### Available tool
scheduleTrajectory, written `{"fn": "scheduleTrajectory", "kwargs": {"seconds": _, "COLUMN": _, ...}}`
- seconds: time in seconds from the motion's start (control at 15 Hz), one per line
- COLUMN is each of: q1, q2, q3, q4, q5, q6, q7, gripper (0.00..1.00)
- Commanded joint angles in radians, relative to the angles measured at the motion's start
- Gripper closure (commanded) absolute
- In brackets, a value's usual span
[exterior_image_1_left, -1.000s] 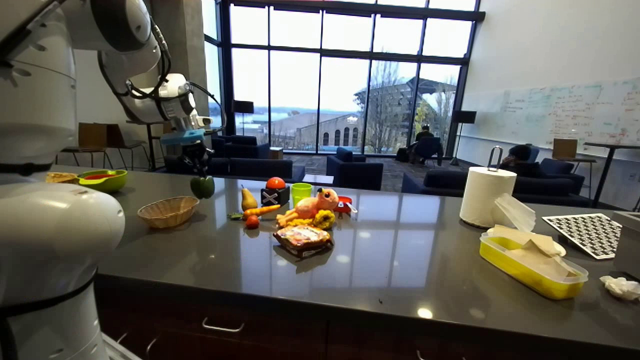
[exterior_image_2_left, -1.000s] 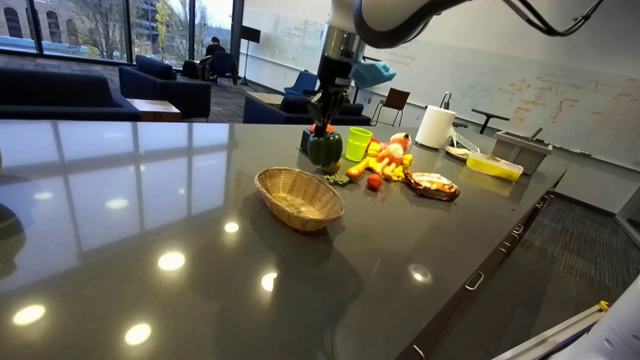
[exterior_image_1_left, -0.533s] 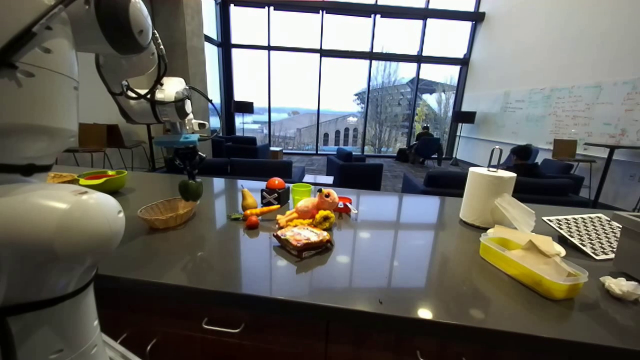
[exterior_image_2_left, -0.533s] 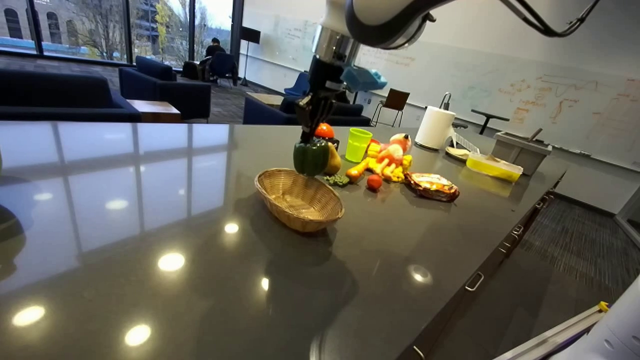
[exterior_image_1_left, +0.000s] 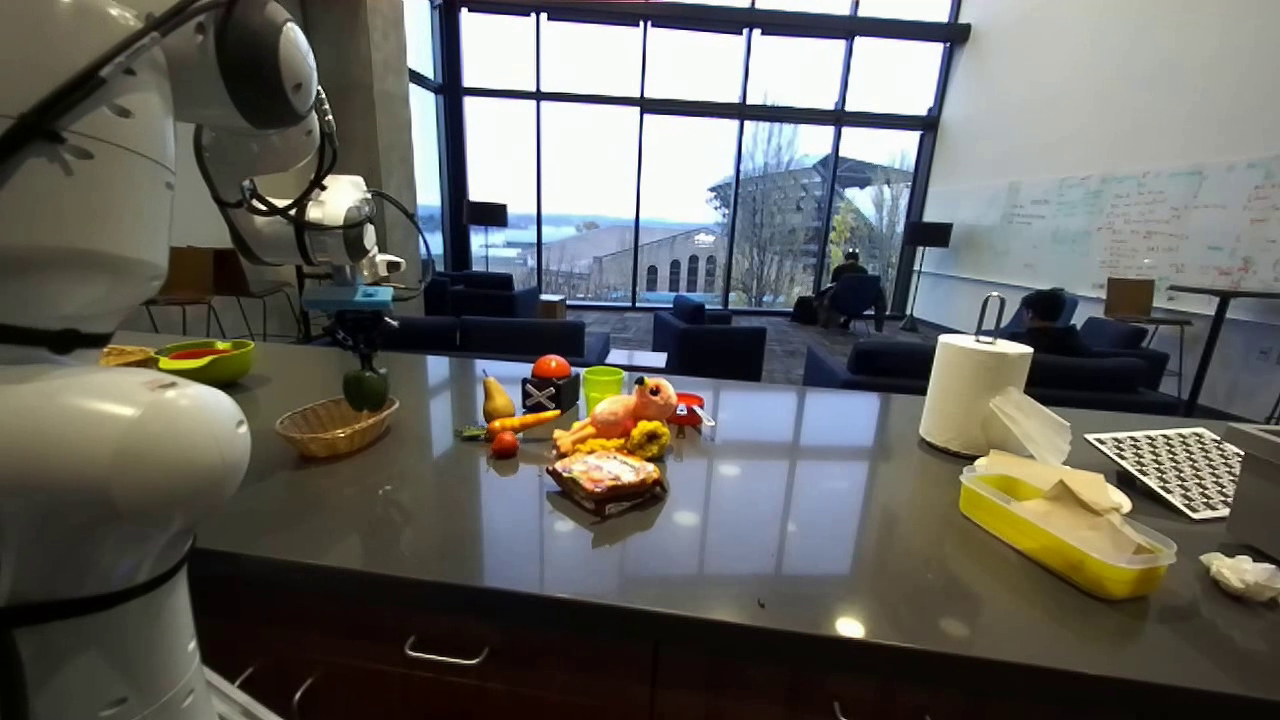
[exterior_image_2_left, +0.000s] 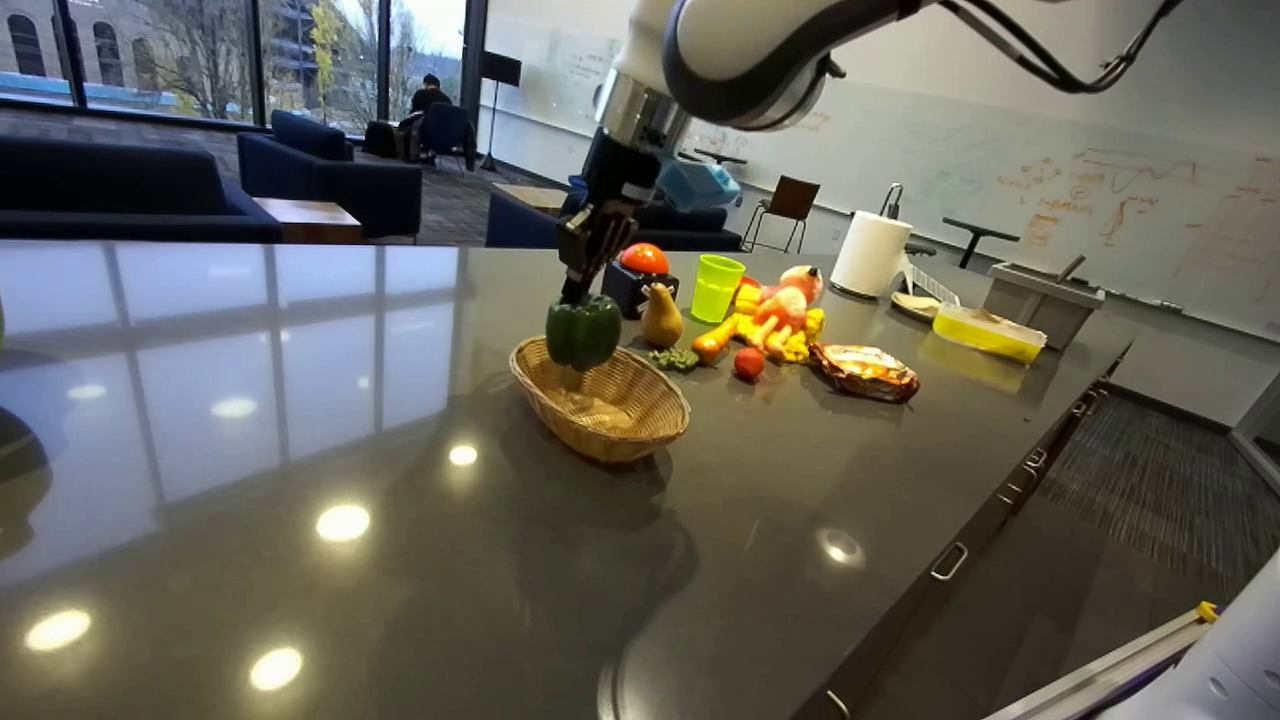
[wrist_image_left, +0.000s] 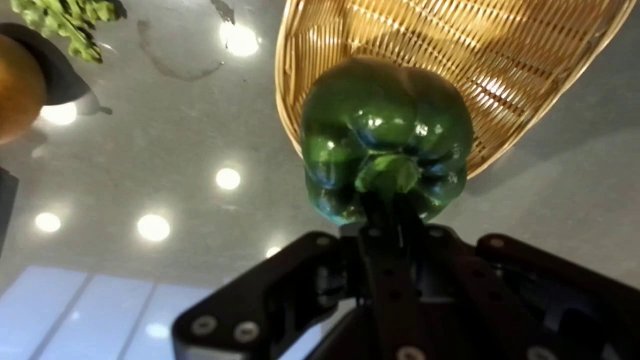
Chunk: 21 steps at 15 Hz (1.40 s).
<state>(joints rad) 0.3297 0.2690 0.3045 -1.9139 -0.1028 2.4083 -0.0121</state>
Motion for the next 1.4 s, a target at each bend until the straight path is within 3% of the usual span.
{"fn": "scheduleTrajectory", "kwargs": {"seconds": 0.0, "q1": -0.011, "q2": 0.031, "q3": 0.018, "q4": 0.009, "q5": 0.071, "q6": 0.031, "q7": -0.081, "gripper": 0.98}}
{"fn": "scheduleTrajectory", "kwargs": {"seconds": 0.2, "q1": -0.016, "q2": 0.049, "q3": 0.029, "q4": 0.011, "q5": 0.126, "q6": 0.031, "q7": -0.124, "gripper": 0.98}}
{"fn": "scheduleTrajectory", "kwargs": {"seconds": 0.27, "q1": -0.017, "q2": 0.053, "q3": 0.030, "q4": 0.013, "q5": 0.139, "q6": 0.028, "q7": -0.132, "gripper": 0.66}}
{"fn": "scheduleTrajectory", "kwargs": {"seconds": 0.47, "q1": -0.019, "q2": 0.057, "q3": 0.028, "q4": 0.011, "q5": 0.158, "q6": 0.021, "q7": -0.145, "gripper": 0.55}}
{"fn": "scheduleTrajectory", "kwargs": {"seconds": 1.0, "q1": -0.041, "q2": 0.020, "q3": 0.007, "q4": -0.004, "q5": 0.133, "q6": 0.020, "q7": -0.161, "gripper": 0.00}}
{"fn": "scheduleTrajectory", "kwargs": {"seconds": 1.33, "q1": -0.067, "q2": -0.002, "q3": -0.014, "q4": -0.004, "q5": 0.123, "q6": 0.024, "q7": -0.183, "gripper": 0.00}}
